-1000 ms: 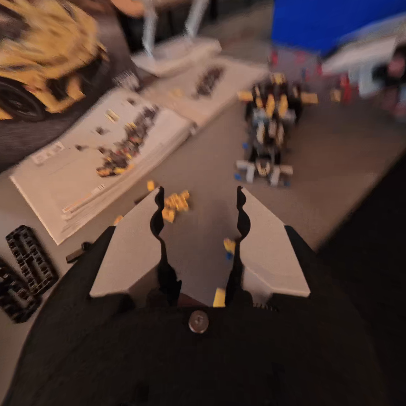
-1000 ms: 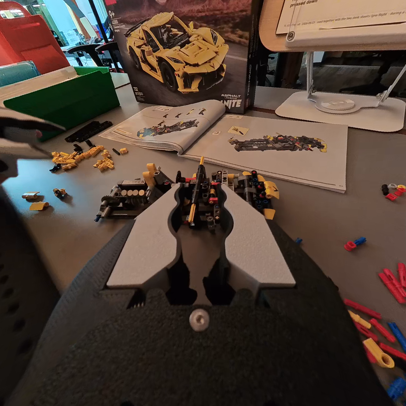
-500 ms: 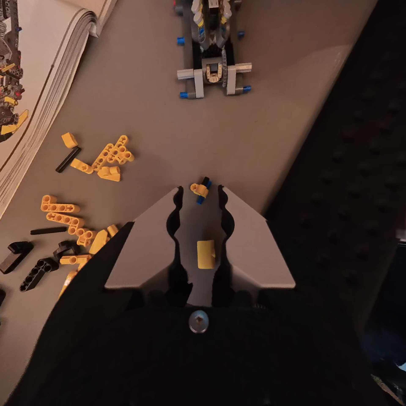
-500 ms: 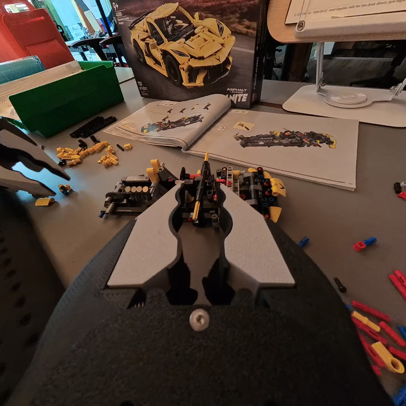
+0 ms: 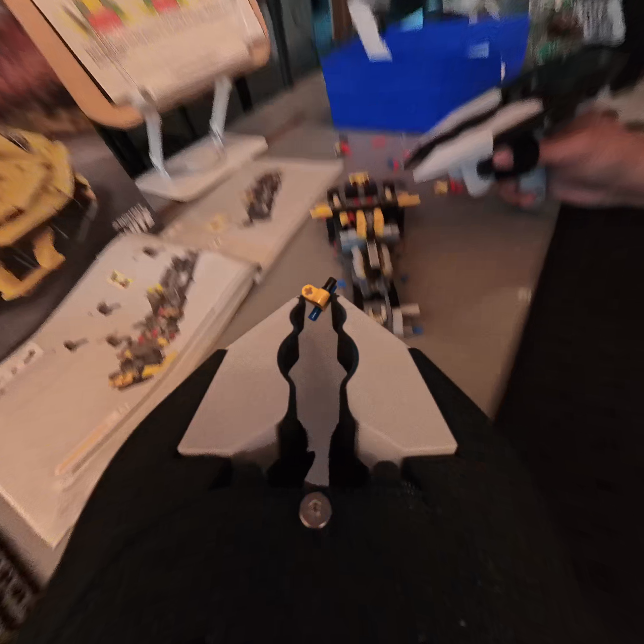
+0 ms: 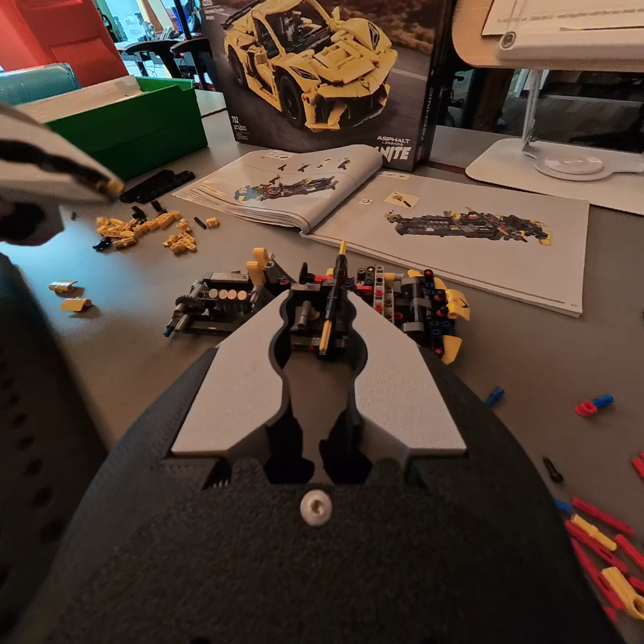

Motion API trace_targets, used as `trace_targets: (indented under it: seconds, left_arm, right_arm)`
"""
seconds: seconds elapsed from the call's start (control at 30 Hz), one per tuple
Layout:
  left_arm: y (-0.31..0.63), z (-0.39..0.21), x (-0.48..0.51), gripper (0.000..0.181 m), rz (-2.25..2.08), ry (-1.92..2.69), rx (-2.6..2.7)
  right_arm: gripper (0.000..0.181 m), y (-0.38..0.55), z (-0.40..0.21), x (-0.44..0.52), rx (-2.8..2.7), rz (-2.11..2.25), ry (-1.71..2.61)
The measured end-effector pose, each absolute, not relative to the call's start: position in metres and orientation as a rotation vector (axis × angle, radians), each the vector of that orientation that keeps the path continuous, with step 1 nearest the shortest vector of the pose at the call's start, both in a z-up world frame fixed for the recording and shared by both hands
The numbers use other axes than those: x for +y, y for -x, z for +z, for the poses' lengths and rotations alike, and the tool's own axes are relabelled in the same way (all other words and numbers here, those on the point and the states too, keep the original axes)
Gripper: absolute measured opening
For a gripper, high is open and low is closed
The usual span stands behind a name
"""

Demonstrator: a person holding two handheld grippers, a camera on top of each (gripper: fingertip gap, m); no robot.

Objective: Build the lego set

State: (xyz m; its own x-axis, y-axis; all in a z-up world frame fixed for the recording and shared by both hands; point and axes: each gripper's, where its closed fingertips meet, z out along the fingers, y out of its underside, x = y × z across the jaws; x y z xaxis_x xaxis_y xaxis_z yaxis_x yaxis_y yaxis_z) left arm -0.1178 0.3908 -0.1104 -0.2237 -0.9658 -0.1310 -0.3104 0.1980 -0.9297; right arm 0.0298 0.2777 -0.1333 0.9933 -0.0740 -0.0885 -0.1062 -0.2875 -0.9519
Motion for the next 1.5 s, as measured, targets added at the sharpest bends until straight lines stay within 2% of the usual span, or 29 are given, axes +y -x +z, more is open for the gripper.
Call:
trace_targets:
  seconds: [0.1, 0.47, 1.5]
  left_arm:
    - [0.088, -0.095, 0.401, 0.016, -1.058, 1.167, 1.52]
    - [0.073, -0.126, 0.397, 0.016, -0.648, 0.926, 1.597]
    - [0.079, -0.118, 0.389, 0.013, -0.739, 0.914, 1.584]
  right_arm:
    - [0.025, -0.028, -0.134, 0.278, 0.119, 0.038, 1.866]
    - [0.025, -0.028, -0.135, 0.28, 0.142, 0.12, 1.856]
    - [0.024, -0.015, -0.127, 0.282, -0.018, -0.048, 1.84]
